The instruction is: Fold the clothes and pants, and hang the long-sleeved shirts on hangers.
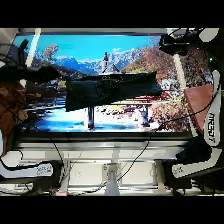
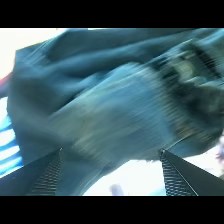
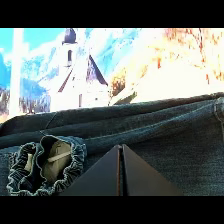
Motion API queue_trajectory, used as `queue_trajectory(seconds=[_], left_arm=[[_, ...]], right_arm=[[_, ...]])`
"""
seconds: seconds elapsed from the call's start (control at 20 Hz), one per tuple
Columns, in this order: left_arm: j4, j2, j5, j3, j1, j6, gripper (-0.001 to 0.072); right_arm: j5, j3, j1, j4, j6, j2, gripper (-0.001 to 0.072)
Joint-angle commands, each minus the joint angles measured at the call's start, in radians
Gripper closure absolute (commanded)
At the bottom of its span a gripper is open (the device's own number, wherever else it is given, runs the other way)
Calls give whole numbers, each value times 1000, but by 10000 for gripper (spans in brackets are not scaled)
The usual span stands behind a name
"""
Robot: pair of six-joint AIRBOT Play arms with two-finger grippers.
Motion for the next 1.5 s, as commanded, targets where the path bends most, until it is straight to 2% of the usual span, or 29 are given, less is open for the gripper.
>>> queue_trajectory(seconds=[0.0,0.35,0.55,0.75,1.0,1.05,1.1,1.2,1.45], left_arm=[[34,-46,-38,-80,84,29,8],[-4,-252,60,-80,47,30,5],[-207,-328,70,-80,39,109,2],[-222,-383,84,-79,8,116,2],[-326,-403,84,-79,-64,237,14],[-360,-404,84,-79,-84,266,60],[-383,-404,84,-79,-103,292,202],[-426,-404,84,-78,-130,346,656],[-834,-352,82,-71,-135,350,650]], right_arm=[[2,0,-2,-3,-5,2,692],[1,0,-2,-3,-5,2,691],[1,0,-2,0,-5,2,691],[1,0,-2,2,-5,2,691],[0,0,2,12,-5,2,692],[1,0,2,17,-5,2,691],[1,0,2,19,-5,2,691],[2,0,2,19,-5,2,692],[16,0,7,19,-5,2,691]])
